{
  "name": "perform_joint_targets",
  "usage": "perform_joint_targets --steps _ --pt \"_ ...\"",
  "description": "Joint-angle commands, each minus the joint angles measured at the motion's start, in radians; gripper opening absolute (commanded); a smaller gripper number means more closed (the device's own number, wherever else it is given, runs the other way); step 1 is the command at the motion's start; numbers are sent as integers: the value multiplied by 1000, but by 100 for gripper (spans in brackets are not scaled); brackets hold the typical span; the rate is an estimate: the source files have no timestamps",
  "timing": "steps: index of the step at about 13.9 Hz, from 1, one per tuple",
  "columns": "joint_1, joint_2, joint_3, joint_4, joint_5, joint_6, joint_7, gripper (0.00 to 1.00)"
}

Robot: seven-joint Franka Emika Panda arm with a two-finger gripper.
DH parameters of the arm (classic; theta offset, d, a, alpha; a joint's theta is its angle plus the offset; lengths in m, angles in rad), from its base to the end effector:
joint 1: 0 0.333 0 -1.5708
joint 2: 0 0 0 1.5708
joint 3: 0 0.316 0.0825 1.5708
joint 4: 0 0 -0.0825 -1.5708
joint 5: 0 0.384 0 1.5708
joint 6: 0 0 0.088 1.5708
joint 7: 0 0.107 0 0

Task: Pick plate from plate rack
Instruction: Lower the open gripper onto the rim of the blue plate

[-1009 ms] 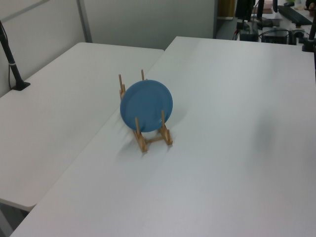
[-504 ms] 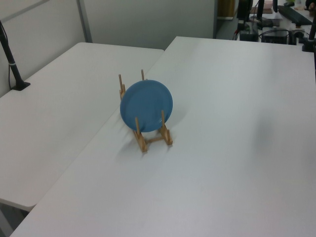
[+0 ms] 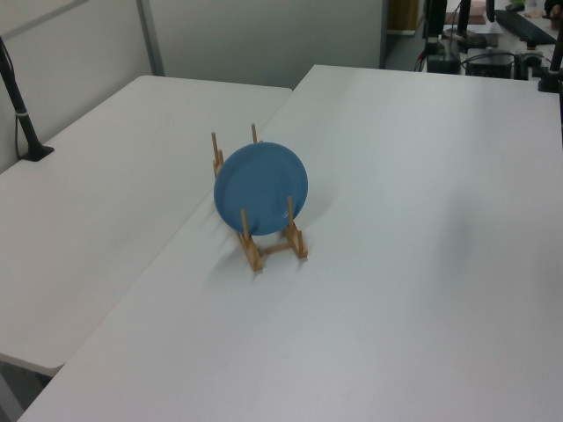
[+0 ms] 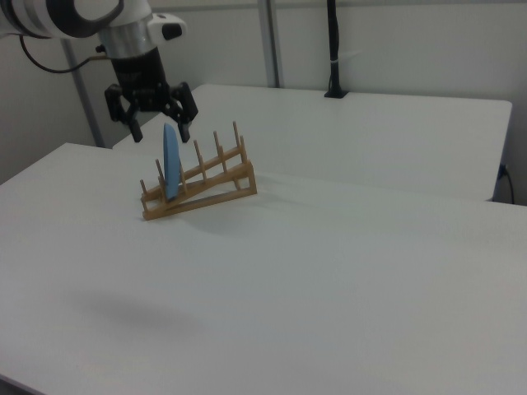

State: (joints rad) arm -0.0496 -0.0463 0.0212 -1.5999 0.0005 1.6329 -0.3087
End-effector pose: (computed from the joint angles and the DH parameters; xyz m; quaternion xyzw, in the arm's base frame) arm 0.5463 -0.0152 0.6419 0.9894 0.1396 0.0390 0.0069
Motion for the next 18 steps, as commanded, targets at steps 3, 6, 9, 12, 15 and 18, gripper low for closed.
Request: perform_joint_targets --steps 3,6,9,12,15,18 --pt "89 83 2 11 13 318 32 100" --pt "164 167 0 9 10 503 140 100" --pt "240 261 0 9 -28 663 295 100" --pt "272 337 2 12 -161 755 423 100" --pt "303 404 2 14 -258 829 522 99" --pt "304 454 2 18 -333 860 583 92"
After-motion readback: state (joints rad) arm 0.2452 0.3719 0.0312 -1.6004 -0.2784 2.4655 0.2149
